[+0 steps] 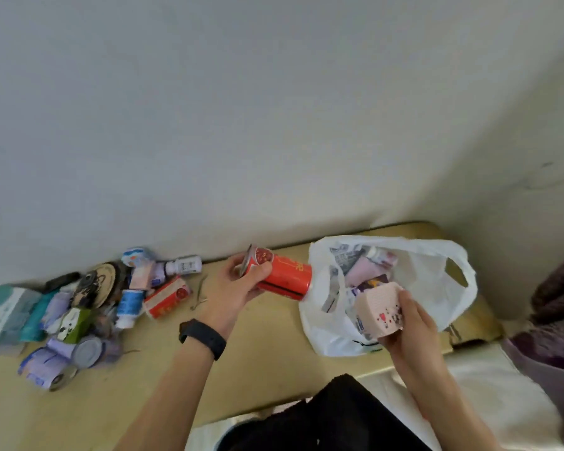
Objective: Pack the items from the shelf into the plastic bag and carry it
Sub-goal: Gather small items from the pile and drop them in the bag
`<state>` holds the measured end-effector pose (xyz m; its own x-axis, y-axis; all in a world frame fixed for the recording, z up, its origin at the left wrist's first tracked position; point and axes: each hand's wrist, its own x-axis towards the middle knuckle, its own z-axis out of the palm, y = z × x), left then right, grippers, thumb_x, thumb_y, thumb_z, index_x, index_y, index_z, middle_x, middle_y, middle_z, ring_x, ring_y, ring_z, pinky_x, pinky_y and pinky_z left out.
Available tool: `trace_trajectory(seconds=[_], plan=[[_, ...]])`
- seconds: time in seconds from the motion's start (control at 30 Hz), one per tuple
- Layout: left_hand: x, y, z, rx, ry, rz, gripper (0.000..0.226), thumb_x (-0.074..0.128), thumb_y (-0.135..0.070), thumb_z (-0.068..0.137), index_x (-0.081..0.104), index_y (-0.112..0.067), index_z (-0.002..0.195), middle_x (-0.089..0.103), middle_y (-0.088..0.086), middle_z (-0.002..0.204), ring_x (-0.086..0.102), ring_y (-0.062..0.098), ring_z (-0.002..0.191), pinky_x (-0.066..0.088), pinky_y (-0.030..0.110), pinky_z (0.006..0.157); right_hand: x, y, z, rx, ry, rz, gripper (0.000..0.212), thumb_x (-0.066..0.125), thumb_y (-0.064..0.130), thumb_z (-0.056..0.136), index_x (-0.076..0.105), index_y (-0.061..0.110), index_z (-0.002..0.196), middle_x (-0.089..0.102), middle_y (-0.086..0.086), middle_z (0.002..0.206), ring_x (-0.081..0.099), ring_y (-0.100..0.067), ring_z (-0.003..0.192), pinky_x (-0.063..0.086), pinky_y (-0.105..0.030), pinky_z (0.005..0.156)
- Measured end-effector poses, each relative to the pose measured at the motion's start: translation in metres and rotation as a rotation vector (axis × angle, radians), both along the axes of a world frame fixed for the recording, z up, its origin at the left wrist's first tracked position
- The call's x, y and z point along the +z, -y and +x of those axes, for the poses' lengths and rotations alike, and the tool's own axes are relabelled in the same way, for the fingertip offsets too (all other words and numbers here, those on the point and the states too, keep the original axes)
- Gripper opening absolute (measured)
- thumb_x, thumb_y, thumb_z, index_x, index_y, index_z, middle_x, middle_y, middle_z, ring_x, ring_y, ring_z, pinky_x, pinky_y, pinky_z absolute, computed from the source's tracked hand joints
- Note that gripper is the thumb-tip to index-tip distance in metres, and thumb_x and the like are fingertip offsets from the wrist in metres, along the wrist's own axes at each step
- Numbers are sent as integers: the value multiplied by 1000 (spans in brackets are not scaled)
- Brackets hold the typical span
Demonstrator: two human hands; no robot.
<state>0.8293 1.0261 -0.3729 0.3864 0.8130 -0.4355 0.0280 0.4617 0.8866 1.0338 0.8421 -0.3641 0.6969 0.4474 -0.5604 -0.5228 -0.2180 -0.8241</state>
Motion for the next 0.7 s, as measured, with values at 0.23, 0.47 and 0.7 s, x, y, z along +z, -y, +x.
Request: trace_trajectory(seconds=[0.23,0.47,0.7], plan=[[30,55,143,-537,-513,597,62,85,-51,63,51,-33,113,58,-18,101,58,-1,85,43,12,63,-7,109,55,-192,-84,-25,25,47,36,103,66,19,107,61,-2,69,53,-14,57,41,-26,46],[-49,92,215,-968,-1086,802,79,65,-69,63,42,-29,127,62,1,113,65,27,93,56,38,72,-21,186,74,-189,-116,-77,30,46,39,103,62,15,115,61,-10,81,56,-19,63,45,-31,54],[-84,89,256,-856,-1214,835,82,71,-62,68,42,-14,128,62,11,118,63,34,103,53,41,79,-28,244,84,-302,-119,-136,23,48,30,103,62,14,110,62,-10,80,66,-22,60,49,-35,56]])
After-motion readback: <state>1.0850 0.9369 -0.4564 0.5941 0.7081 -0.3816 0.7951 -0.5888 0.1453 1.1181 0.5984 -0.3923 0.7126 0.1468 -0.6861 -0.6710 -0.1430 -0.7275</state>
